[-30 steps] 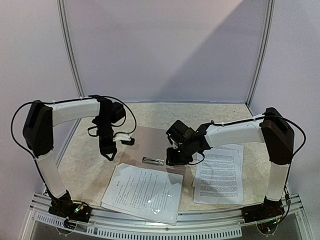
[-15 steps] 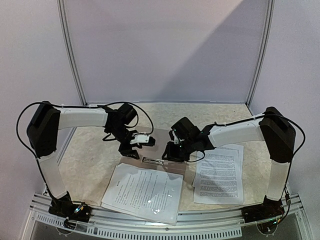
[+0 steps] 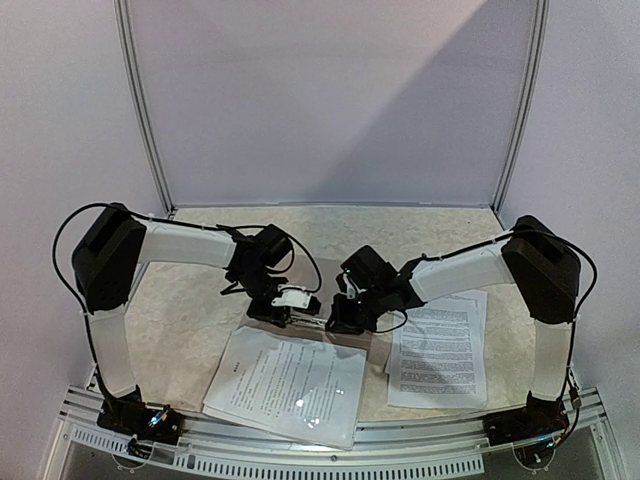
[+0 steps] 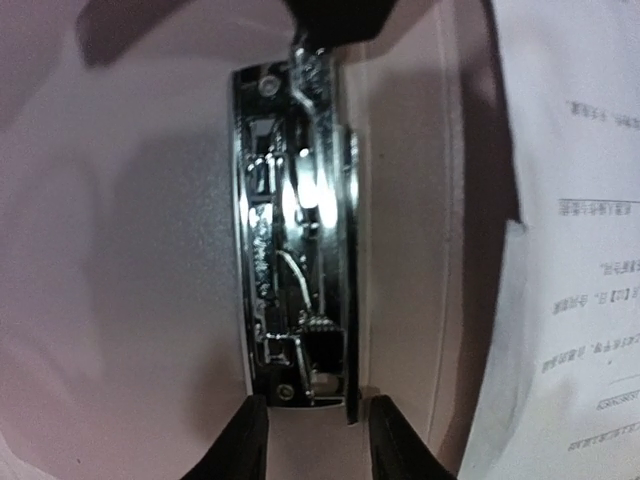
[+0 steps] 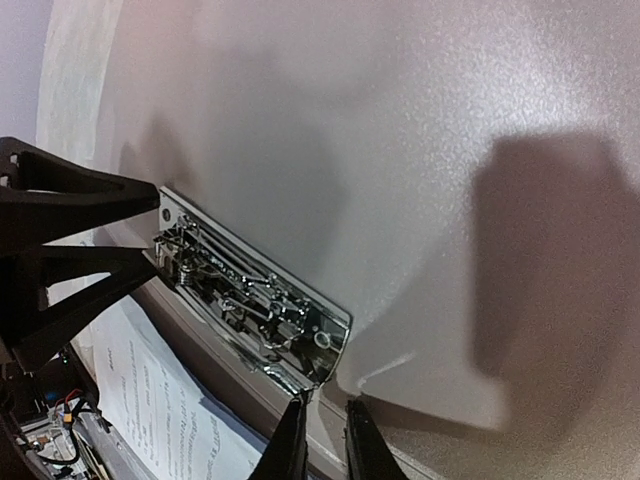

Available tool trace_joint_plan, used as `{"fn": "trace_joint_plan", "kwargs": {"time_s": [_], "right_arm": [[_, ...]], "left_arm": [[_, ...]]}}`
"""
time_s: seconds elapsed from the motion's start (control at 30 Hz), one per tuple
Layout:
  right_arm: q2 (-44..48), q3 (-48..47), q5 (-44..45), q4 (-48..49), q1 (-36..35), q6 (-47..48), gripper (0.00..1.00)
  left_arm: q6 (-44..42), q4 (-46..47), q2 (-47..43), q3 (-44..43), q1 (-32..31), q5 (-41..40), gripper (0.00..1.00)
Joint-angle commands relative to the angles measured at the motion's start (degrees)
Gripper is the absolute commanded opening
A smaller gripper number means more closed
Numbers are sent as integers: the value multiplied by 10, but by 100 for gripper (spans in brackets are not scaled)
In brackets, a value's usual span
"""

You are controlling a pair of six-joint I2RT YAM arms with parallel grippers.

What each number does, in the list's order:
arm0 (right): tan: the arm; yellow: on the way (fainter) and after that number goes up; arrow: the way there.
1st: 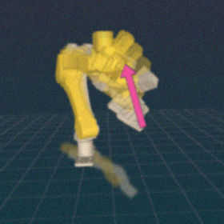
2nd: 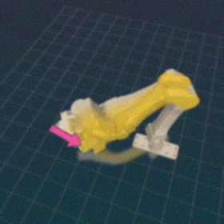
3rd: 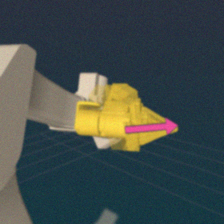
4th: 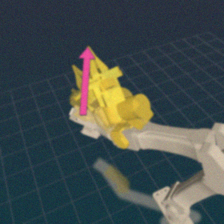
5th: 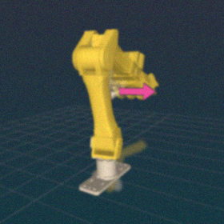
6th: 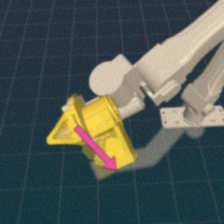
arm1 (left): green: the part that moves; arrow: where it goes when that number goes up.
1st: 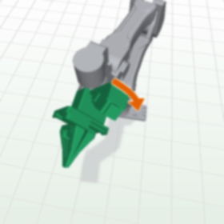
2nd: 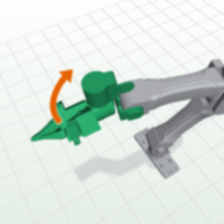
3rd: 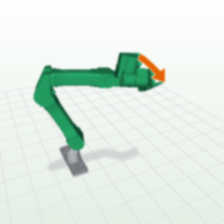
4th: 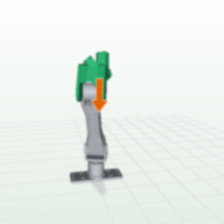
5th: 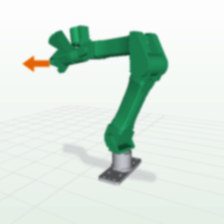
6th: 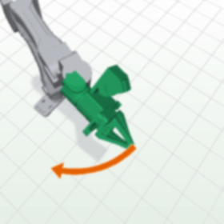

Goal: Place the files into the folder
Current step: Open the spring clip on the folder with some files.

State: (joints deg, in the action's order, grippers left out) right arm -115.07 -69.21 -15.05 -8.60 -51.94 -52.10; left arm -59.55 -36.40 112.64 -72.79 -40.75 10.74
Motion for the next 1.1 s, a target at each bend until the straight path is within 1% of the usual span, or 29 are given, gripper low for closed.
{"fn": "trace_joint_plan", "kwargs": {"time_s": [0.0, 0.13, 0.27, 0.4, 0.77, 0.83, 0.97, 1.07], "right_arm": [[-15, 9, -9, 11, 3, -1, 14], [-15, 21, -7, 21, 7, -5, 13], [-13, 29, -13, 38, 11, -10, 13], [-19, 29, -19, 53, 15, -16, 12], [-33, 29, -15, 51, 17, -20, 8], [-37, 31, -8, 39, 21, -20, 7], [-52, 29, 21, -18, 21, -10, 5], [-56, 44, 23, -14, 21, -11, 4]], "left_arm": [[8, -29, 28, -16, -18, -26, 34], [13, -38, 36, -22, -21, -32, 31], [12, -48, 41, -27, -24, -32, 23], [11, -55, 49, -31, -26, -38, 21], [11, -73, 62, -39, -28, -43, 20], [11, -75, 63, -41, -29, -44, 20], [11, -81, 66, -44, -30, -44, 20], [15, -86, 70, -47, -31, -45, 20]]}}
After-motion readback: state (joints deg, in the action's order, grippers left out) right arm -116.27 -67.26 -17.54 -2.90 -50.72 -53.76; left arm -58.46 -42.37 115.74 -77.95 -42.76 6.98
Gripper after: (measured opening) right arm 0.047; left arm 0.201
